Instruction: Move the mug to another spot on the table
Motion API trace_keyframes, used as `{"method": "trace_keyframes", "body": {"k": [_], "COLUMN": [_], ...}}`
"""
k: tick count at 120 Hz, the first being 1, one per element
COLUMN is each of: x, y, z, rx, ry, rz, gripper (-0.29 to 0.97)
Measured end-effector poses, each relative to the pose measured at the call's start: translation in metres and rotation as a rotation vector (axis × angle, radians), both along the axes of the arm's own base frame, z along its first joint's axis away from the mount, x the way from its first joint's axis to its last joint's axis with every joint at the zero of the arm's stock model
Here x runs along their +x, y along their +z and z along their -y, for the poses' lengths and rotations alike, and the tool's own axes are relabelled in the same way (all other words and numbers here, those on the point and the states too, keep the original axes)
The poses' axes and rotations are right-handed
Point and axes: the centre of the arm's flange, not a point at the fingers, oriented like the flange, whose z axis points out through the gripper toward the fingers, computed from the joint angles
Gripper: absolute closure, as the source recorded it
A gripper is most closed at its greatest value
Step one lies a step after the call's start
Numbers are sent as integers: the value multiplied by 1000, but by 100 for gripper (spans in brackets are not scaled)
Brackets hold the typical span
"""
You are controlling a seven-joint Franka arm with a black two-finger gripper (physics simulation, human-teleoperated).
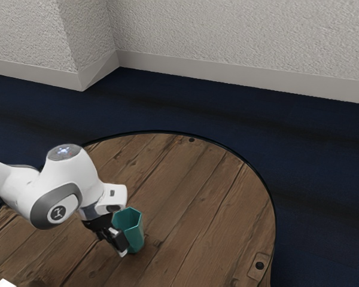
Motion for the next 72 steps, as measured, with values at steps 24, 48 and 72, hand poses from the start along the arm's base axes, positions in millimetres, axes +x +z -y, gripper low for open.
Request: {"method": "trace_keyframes", "body": {"k": [24, 48, 72], "x": [10, 13, 14], "y": [-6, -12, -11], "z": [-1, -1, 0], "rx": [29, 32, 26], "ry": [-15, -3, 6], "rz": [41, 60, 73], "gripper": [0, 7, 25]}}
